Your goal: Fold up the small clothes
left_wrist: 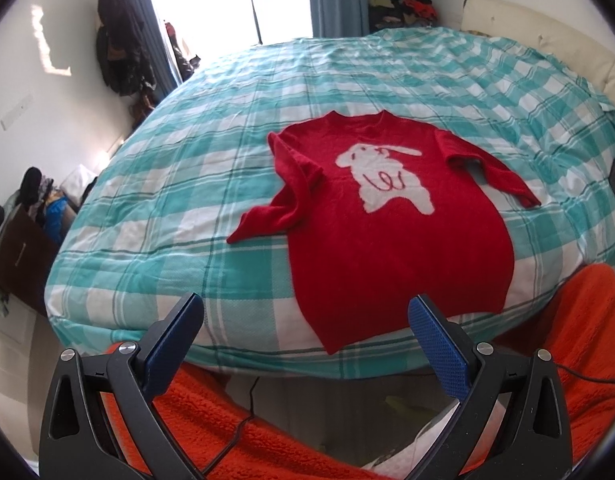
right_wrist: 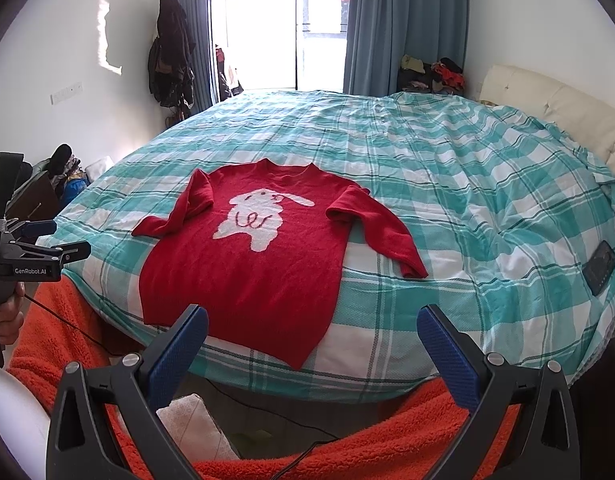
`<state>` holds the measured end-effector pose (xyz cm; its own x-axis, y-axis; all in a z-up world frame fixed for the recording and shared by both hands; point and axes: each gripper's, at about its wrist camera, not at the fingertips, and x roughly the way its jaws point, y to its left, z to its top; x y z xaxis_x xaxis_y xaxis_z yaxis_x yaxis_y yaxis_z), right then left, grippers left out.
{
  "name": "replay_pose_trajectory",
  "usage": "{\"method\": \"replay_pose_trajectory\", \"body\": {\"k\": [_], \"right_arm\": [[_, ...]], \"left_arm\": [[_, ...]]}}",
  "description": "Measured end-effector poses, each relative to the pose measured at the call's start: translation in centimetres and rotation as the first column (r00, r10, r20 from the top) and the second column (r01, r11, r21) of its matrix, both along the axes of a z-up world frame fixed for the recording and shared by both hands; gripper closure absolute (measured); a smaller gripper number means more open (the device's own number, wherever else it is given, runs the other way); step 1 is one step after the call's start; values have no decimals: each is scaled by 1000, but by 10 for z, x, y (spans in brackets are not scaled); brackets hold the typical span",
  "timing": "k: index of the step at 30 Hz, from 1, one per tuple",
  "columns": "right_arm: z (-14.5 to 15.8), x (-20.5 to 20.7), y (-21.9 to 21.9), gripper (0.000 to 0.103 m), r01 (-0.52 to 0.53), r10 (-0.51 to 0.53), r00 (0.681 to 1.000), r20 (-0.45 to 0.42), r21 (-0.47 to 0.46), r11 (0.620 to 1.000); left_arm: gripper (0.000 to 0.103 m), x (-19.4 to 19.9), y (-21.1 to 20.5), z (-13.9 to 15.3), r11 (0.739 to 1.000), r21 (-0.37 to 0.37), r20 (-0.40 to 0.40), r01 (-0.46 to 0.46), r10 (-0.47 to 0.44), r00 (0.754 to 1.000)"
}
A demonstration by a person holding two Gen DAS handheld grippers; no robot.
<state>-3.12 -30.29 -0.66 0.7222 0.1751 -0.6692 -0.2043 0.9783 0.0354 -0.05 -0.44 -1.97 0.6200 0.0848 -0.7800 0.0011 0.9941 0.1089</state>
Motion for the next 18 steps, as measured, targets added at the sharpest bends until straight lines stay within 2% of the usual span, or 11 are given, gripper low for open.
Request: {"method": "replay_pose_trajectory", "body": {"k": [18], "right_arm": [[-3,1,2,0,-4,4,1000,1,-2,1000]], "left_arm": [[1,0,-2,-2,1000,14,-6,7,-7,1000]]}}
